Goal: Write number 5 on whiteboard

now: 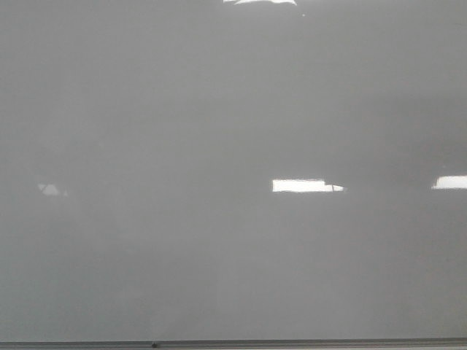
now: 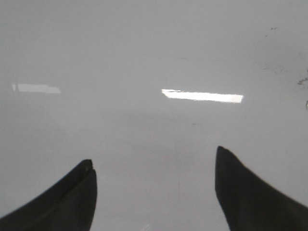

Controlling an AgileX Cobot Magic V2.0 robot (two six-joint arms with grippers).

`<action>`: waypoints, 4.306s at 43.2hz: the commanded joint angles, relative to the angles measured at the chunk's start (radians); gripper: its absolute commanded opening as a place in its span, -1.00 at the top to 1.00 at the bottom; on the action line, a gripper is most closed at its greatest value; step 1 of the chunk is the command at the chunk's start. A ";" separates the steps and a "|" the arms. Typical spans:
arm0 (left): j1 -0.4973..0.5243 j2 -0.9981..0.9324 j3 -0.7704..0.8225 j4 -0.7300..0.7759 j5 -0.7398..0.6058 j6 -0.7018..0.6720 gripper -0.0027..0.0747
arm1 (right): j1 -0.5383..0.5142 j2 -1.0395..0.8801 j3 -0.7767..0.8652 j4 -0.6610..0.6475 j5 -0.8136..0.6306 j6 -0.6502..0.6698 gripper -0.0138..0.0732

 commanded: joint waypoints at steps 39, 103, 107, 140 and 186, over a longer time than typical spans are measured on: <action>0.269 0.993 -0.270 0.000 -0.334 -0.037 -0.78 | -0.008 0.018 -0.035 0.002 -0.077 0.002 -0.56; 0.214 1.056 -0.344 0.000 -0.108 -0.031 0.98 | -0.008 0.018 -0.035 0.003 -0.082 0.002 -0.56; 0.156 1.006 -0.394 0.000 0.053 -0.025 0.98 | -0.008 0.018 -0.035 0.003 -0.082 0.002 -0.56; -0.737 0.897 -0.824 -0.240 0.888 0.554 0.98 | -0.008 0.018 -0.035 0.003 -0.082 0.002 -0.56; -1.021 0.897 -0.839 -0.160 0.937 0.554 0.98 | 0.561 0.676 -0.552 0.640 0.540 -0.721 -0.57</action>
